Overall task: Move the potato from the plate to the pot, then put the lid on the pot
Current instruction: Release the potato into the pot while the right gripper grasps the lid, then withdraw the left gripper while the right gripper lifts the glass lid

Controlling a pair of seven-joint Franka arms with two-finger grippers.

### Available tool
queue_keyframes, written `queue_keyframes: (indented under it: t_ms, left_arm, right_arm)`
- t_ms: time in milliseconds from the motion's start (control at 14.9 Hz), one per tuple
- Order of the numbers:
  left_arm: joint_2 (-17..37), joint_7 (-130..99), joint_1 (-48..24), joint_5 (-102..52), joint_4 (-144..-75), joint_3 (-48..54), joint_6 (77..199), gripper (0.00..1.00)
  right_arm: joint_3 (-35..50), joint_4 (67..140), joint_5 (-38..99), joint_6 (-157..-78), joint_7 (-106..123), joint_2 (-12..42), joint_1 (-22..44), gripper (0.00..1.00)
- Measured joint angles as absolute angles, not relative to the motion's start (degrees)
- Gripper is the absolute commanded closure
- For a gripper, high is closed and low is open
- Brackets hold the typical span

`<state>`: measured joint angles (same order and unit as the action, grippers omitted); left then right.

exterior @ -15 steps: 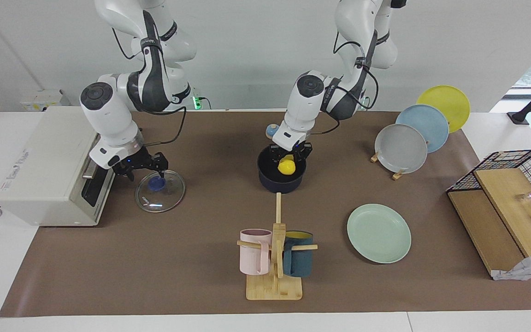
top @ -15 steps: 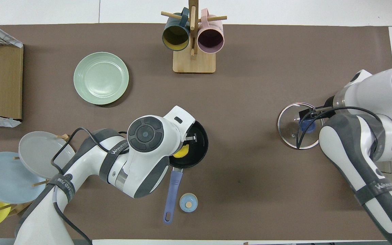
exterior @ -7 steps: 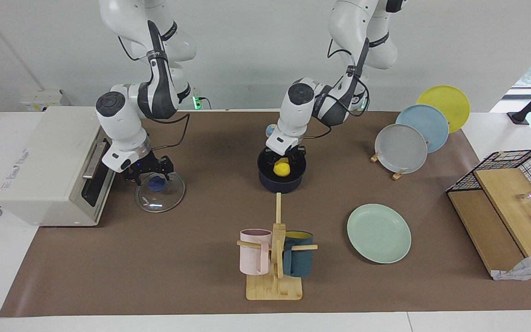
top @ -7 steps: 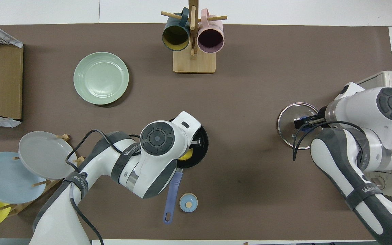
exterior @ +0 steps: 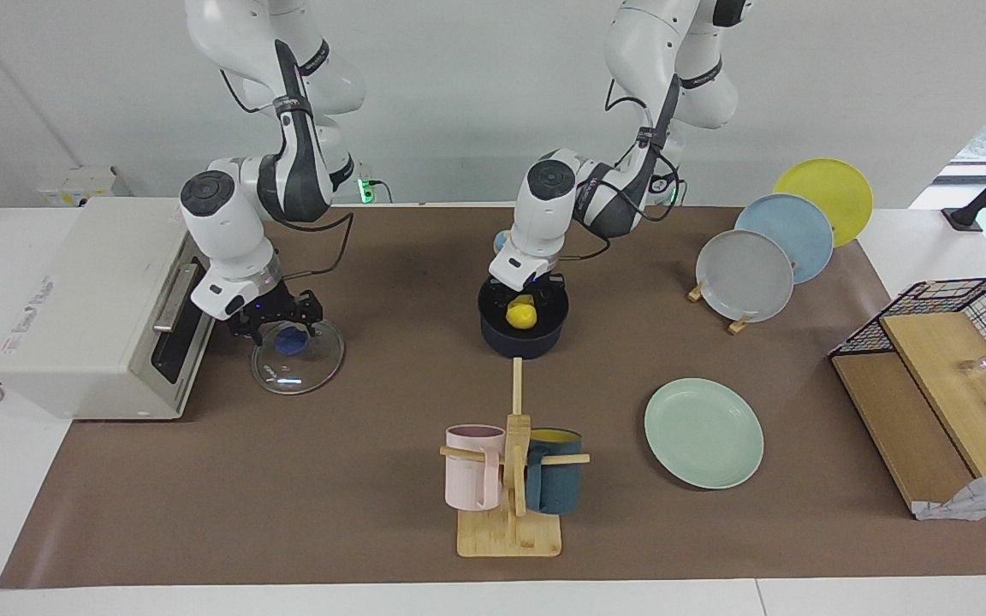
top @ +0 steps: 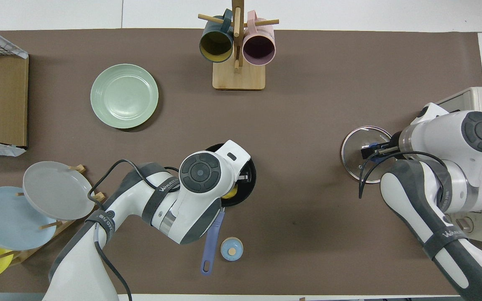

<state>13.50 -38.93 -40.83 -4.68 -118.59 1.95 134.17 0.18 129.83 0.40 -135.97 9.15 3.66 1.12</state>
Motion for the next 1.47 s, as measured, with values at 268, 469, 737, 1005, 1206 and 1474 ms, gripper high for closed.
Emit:
queue_keyframes:
  t_ms: [268,469,737,1005,1206,1474]
  left_arm:
    - [13.1,-38.9,-40.8,-4.6,-117.4,1.5,133.7,0.00]
    - [10.6,-38.9,-38.7,-4.5,-110.6,0.7,123.6,0.00]
    - [5.6,-35.5,-29.2,-4.4,-95.7,0.2,104.3,0.00]
    - [0.4,-19.0,-16.1,-4.2,-91.3,-0.3,93.5,0.00]
    - [-1.4,-8.3,-8.9,-4.2,-91.3,-0.5,89.8,0.00]
    - [-1.4,-6.7,-7.8,-4.0,-92.2,-0.4,89.1,0.00]
  right_arm:
    - [0.2,130.4,0.4,-136.2,9.2,3.8,1.1,0.02]
    - [0.1,130.7,0.4,-136.2,9.2,3.9,1.0,0.03]
    - [0.1,130.6,0.4,-136.6,9.3,4.9,0.9,0.38]
    - [0.2,130.4,0.4,-136.4,9.3,5.0,1.1,0.82]
    - [0.6,126.4,0.4,-130.4,9.3,5.5,1.5,0.82]
    - [1.4,108.5,1.0,-111.6,-0.2,7.5,10.1,0.82]
